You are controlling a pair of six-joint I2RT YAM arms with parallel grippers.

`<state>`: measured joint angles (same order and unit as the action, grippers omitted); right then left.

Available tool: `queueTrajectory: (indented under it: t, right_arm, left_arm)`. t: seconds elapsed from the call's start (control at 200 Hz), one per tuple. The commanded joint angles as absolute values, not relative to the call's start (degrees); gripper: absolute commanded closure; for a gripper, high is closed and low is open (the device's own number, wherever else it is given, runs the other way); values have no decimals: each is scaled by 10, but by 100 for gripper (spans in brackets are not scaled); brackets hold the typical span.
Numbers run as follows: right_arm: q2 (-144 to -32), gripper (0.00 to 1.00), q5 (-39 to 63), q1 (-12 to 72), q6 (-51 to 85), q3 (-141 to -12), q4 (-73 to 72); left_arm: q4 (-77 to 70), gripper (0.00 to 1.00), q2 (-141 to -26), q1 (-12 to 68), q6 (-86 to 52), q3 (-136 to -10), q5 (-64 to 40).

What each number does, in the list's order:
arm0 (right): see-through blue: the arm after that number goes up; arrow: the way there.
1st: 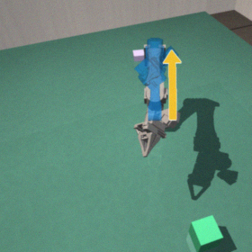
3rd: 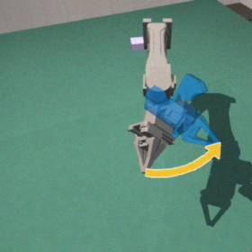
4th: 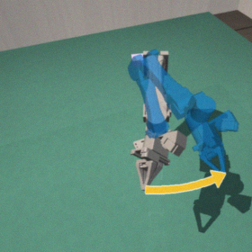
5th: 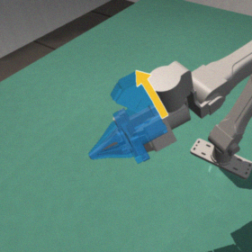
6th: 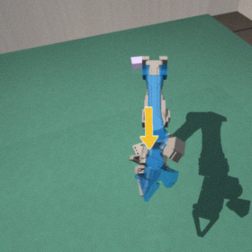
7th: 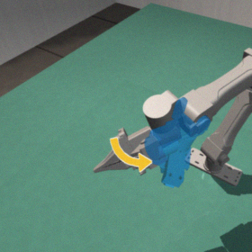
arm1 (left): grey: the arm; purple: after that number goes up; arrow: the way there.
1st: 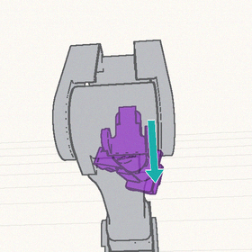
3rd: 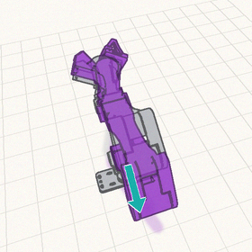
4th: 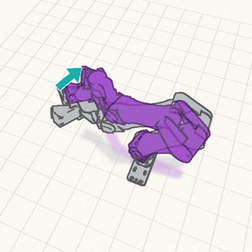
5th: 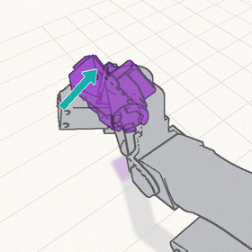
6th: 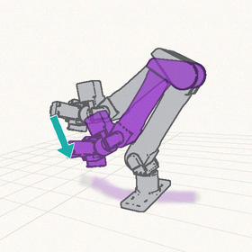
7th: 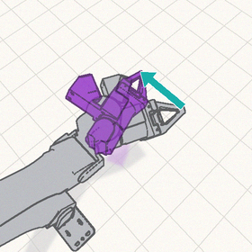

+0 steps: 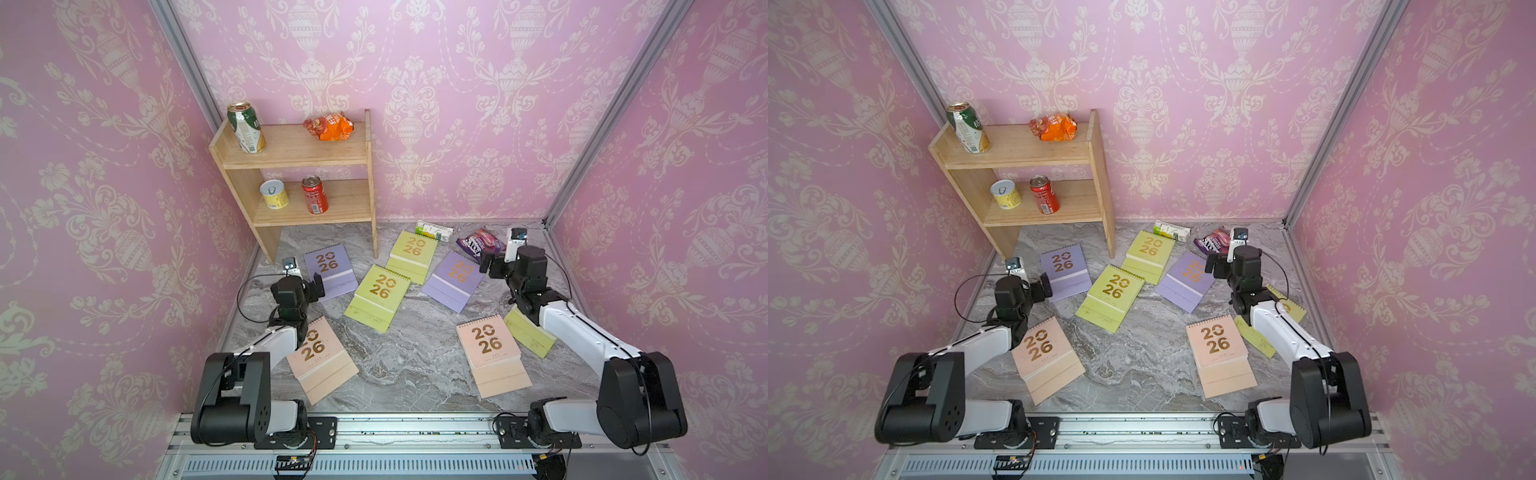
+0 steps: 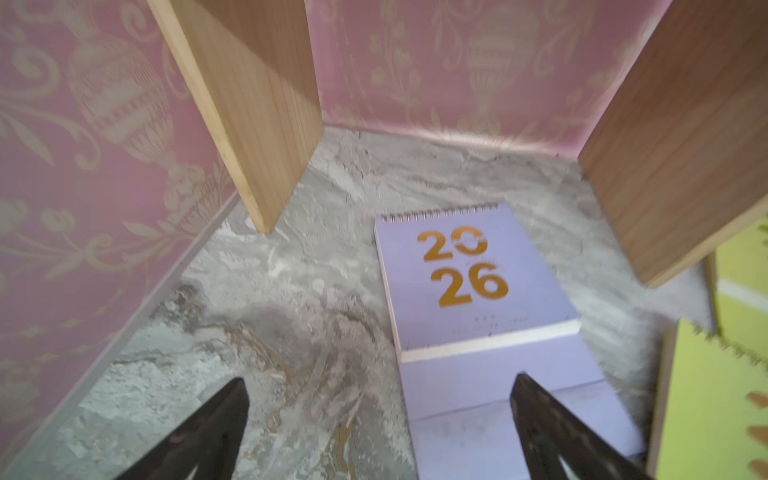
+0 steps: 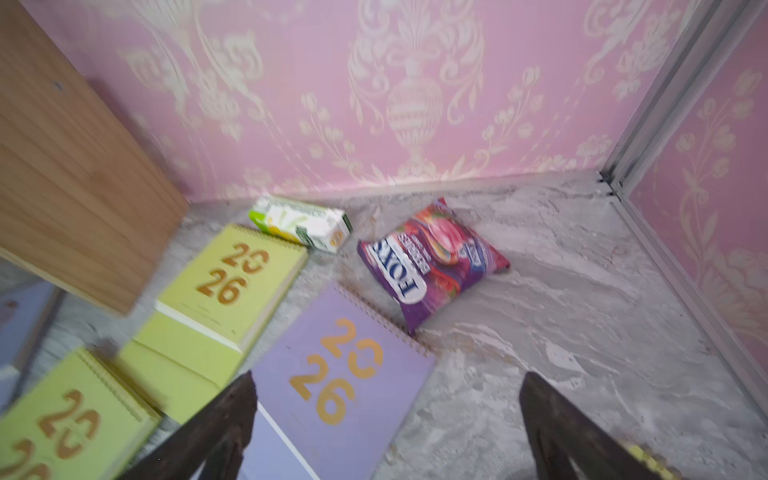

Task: Stack the calendars
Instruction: Adjust the calendar at the center of the board.

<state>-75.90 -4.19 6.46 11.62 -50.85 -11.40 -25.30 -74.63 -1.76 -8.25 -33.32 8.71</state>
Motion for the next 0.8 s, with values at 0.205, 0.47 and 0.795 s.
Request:
queueTrajectory:
  t: [0.205,0.47,0.795]
  right_arm:
    - [-761,2,78,133,196,-552,48]
    - [-810,6,89,226,295,-525,49]
    - [-930,11,125,301,380,-533,-1]
  left_arm:
    - [-19,2,-674,-23,-207,-411,-49]
    - [63,5,-812,9,-225,-486,-121]
    - [63,6,-921,67,-235,-521,-144]
